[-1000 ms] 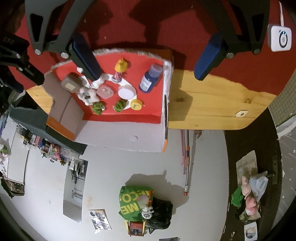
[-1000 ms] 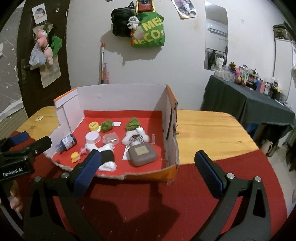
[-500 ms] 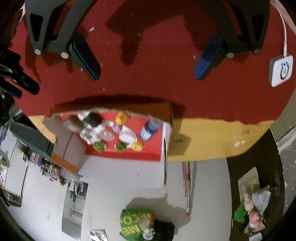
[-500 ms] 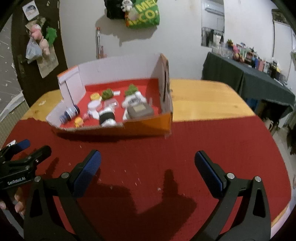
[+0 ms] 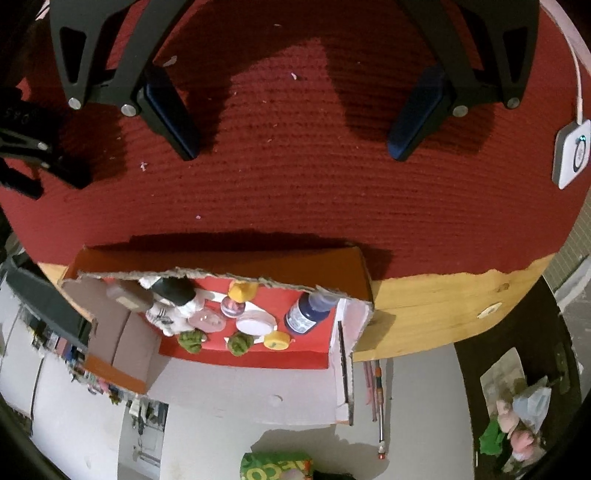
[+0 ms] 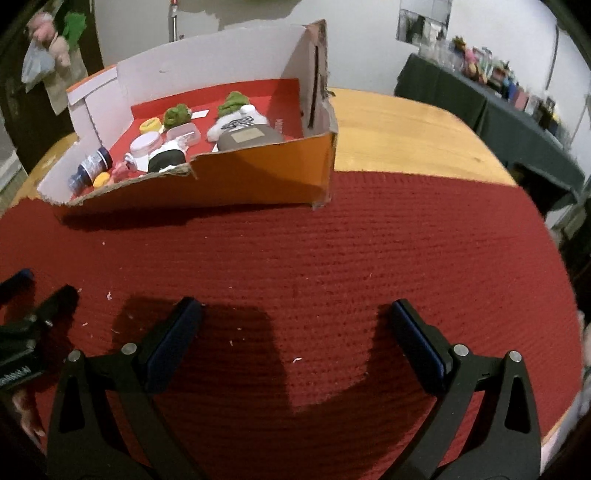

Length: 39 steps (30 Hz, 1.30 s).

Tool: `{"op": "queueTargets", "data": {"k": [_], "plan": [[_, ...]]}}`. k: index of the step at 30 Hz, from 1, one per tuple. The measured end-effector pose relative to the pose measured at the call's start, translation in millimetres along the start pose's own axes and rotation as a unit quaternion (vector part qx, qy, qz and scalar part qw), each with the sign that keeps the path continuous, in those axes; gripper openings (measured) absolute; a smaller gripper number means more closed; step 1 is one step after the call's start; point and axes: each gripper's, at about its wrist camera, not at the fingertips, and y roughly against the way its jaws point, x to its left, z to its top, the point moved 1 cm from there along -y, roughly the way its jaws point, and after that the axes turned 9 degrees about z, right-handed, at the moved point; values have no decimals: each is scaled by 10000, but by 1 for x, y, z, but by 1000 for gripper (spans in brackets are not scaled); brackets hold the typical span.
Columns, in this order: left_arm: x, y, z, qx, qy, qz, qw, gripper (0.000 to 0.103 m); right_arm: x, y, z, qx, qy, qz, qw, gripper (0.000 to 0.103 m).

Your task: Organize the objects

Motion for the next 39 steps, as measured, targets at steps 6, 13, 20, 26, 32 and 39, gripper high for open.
{"op": "queueTargets", "data": {"k": [6,13,20,26,32,39], "plan": [[1,-1,1,28,31,15,10000,103,2,1,-1,1,10,-23,10000,103],[0,-2,3,44,84,53,9999,103,4,2,0,-1,48,11,10000,103],[2,-3,3,52,126,95,9999,103,11,3,1,29,243,133,9996,103],[2,-3,3,49,136,120,9998,103,15,2,1,41,322,191,9993,103],[2,-3,3,48,135,119,9998,103,18,-1,3,68,383,265,9989,103],[3,-2,3,48,140,114,9998,103,16,-2,3,79,319,259,9991,103]]}}
